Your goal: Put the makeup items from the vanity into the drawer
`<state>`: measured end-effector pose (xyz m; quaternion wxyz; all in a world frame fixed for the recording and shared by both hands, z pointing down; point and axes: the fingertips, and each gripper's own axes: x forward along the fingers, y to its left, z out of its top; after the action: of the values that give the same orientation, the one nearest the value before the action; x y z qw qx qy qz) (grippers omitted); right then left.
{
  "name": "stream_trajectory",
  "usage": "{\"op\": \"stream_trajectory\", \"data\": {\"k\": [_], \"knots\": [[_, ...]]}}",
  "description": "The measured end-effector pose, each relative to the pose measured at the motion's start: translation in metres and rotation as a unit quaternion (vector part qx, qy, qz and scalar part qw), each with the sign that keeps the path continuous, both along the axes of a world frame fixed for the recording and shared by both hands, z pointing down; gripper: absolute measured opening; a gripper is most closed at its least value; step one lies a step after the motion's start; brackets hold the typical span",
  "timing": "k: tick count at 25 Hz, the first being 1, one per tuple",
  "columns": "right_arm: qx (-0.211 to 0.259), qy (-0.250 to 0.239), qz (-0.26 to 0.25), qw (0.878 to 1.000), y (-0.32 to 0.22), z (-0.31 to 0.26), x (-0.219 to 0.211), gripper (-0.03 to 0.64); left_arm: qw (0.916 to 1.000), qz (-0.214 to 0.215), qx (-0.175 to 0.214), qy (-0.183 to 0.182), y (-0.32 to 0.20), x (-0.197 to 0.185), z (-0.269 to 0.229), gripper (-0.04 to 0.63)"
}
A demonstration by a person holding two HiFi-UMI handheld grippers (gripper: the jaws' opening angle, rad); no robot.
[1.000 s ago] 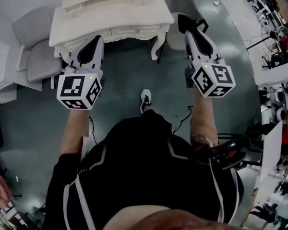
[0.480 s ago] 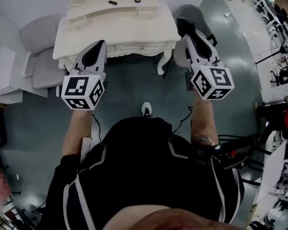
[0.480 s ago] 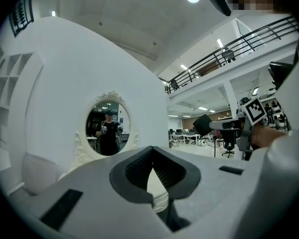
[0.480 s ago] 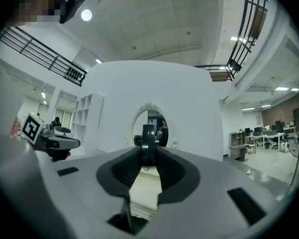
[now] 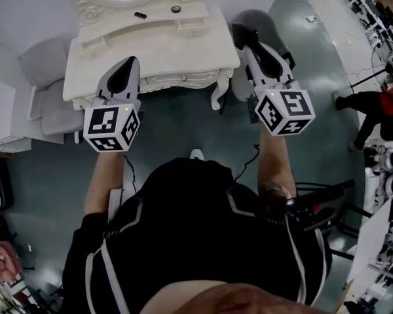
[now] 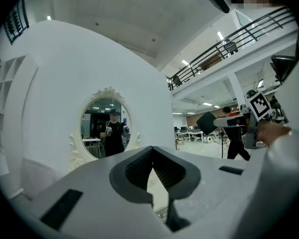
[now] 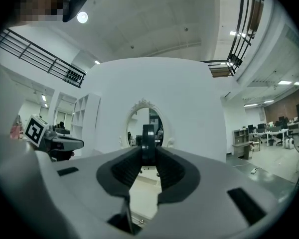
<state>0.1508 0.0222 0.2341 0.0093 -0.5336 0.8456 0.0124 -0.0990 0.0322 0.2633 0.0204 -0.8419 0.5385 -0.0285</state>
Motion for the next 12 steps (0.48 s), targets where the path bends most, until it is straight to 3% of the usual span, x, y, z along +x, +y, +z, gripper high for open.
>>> {"op": "stream_trajectory", "data": {"k": [12], "knots": [[-0.006,-0.012,-0.011,1.0,-0.07,0.008,0.062,0.092,0.9996,0.007,-0.022,-0.015,-0.077,0.076,0.014,0.004]]}}
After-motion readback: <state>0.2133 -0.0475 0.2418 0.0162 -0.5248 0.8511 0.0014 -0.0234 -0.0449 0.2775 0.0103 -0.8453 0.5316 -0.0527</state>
